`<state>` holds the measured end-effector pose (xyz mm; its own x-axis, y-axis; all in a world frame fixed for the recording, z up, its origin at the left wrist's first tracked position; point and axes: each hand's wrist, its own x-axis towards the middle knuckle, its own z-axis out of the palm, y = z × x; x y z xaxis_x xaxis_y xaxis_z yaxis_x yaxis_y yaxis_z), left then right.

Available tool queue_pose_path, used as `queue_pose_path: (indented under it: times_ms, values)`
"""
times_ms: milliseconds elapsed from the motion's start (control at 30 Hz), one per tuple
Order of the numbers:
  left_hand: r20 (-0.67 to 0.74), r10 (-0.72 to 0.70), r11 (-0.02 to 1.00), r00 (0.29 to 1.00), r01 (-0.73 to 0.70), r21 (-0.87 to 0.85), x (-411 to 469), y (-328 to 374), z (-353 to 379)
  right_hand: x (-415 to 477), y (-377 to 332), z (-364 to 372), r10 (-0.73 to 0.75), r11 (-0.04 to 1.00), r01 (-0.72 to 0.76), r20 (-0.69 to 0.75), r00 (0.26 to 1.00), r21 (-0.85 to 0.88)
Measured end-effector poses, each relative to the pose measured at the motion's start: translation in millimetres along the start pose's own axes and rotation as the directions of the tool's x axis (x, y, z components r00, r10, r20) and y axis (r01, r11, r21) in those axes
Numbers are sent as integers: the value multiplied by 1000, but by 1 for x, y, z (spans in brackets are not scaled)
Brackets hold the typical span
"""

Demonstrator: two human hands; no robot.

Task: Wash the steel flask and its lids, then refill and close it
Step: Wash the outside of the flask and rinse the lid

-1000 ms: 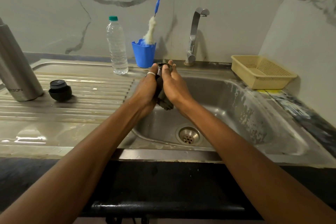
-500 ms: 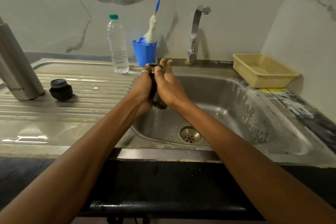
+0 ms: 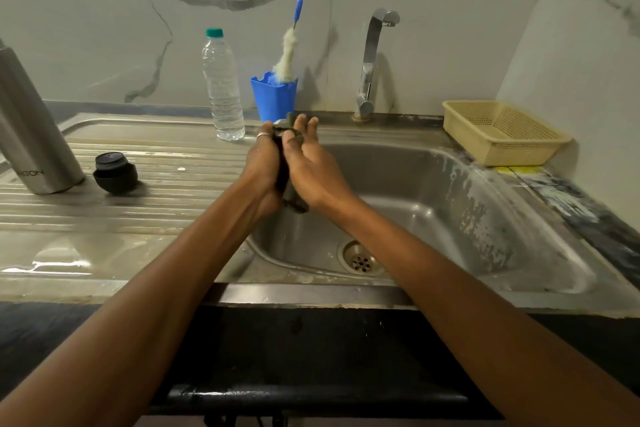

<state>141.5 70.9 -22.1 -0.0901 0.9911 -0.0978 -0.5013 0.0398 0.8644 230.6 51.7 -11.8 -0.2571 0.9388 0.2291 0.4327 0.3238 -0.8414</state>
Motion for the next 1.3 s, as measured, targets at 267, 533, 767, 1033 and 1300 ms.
queue_pose_path:
  times_ms: [267, 533, 767, 1033, 1300]
  values:
    - [8, -7, 981, 1000, 5, 194, -2, -11, 12, 9, 22, -17, 126, 989, -116, -103, 987, 93]
    - [-100, 200, 911, 975, -148, 386, 9, -17, 4, 7, 14, -18, 79, 993, -70, -93, 993, 90]
    - [-22, 94, 960, 995, -84, 267, 13, -22, 3, 0, 13, -10, 19, 999, -18, -34, 999, 37]
    - [85, 26, 987, 996, -39, 156, 3, -10, 2, 7, 12, -5, 25, 998, -21, -64, 998, 66]
    - [58, 28, 987, 998, -37, 157, 5, -11, 4, -4, 14, -6, 31, 999, -31, -17, 999, -19]
